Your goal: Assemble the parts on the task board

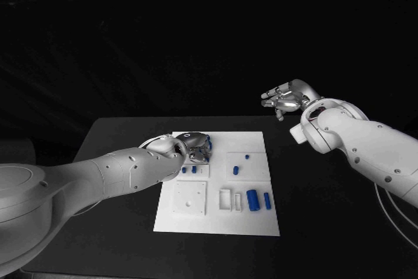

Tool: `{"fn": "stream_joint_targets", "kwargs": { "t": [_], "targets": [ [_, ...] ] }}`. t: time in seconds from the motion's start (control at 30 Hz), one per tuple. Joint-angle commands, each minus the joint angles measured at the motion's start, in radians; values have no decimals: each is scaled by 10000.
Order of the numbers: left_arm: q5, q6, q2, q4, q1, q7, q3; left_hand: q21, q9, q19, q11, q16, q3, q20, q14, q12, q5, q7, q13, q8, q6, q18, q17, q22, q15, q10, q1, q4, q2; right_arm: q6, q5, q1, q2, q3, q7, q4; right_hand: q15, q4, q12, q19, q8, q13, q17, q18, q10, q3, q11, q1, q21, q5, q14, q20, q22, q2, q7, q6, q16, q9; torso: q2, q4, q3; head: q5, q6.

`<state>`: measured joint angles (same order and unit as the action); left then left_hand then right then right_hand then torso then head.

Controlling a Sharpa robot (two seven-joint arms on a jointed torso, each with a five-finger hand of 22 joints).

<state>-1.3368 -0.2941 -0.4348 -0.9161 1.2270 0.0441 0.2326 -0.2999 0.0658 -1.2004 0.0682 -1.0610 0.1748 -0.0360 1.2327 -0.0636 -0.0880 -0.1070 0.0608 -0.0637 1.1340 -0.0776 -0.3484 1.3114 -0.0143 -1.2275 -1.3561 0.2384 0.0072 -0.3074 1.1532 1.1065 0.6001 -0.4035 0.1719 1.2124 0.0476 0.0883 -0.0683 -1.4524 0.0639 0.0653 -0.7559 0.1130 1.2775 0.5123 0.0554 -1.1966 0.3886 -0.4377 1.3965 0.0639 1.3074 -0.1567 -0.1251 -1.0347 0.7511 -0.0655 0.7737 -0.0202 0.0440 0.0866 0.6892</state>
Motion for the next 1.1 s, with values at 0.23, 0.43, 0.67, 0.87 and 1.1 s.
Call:
{"fn": "stream_joint_targets", "kwargs": {
  "t": [0.23, 0.43, 0.67, 0.87, 1.1],
  "targets": [
    [135, 301, 110, 183, -77, 42, 9, -33, -2, 43, -6, 15, 85, 7, -14, 42, -82, -2, -15, 2, -52, -134, 23, 157, -22, 30, 60, -69, 80, 98, 40, -3, -26, 0, -88, 30, -96, -4, 51, -39, -12, -10, 9, 133, -76, 33, 20, 39, -34, -63, -3, -57, 425, -29, -64, 3, 63, 4, 13, -4, -3, -27, 1],
    [163, 347, 126, 256, -101, 137, 10, -52, 15, 35, -83, -10, 133, -21, 20, 34, -92, 57, -12, -15, 176, -120, 27, 163, -66, -172, 31, -146, 166, 104, 40, -3, -31, 0, -87, 29, -94, -23, 50, -54, -11, -10, 53, 134, -81, 40, 20, 44, -130, -73, -11, -55, 422, -27, -59, -14, 73, 3, 9, 11, -9, -40, 14],
    [544, 377, 94, 248, -107, 613, 9, -144, 20, -12, -233, -241, 80, -121, 107, 43, -72, 189, -11, 6, 666, -22, -64, 173, -164, -521, 27, -346, 426, 111, 40, -3, -34, 0, -85, 26, -94, -23, 50, -54, -11, -10, 53, 134, -81, 40, 20, 44, -130, -73, -11, -55, 422, -27, -59, -14, 73, 3, 8, 8, -15, -40, 16],
    [802, 213, 40, 217, -108, 916, 8, -316, 44, -61, -326, -427, 82, -209, 237, 43, -210, 210, -9, -10, 962, -8, -121, 196, -250, -794, -128, -287, 597, 120, 40, -3, -35, 0, -84, 18, -94, -23, 50, -54, -11, -10, 53, 134, -81, 40, 20, 44, -130, -73, -11, -55, 422, -27, -59, -14, 73, 3, 8, 5, -16, -37, 20],
    [1110, -74, -32, 179, -109, 1057, 5, -658, 43, 1, -361, -509, 331, -262, 321, 42, -196, 211, -8, -1, 1053, -5, -146, 185, -289, -904, -24, -136, 626, 124, 40, -3, -32, 0, -76, 29, -95, -26, 50, -50, -13, -10, 64, 131, -83, 37, 22, 44, -156, -74, -25, -56, 421, -30, -60, -10, 73, 4, 13, 14, -13, -35, 5]
  ]
}}
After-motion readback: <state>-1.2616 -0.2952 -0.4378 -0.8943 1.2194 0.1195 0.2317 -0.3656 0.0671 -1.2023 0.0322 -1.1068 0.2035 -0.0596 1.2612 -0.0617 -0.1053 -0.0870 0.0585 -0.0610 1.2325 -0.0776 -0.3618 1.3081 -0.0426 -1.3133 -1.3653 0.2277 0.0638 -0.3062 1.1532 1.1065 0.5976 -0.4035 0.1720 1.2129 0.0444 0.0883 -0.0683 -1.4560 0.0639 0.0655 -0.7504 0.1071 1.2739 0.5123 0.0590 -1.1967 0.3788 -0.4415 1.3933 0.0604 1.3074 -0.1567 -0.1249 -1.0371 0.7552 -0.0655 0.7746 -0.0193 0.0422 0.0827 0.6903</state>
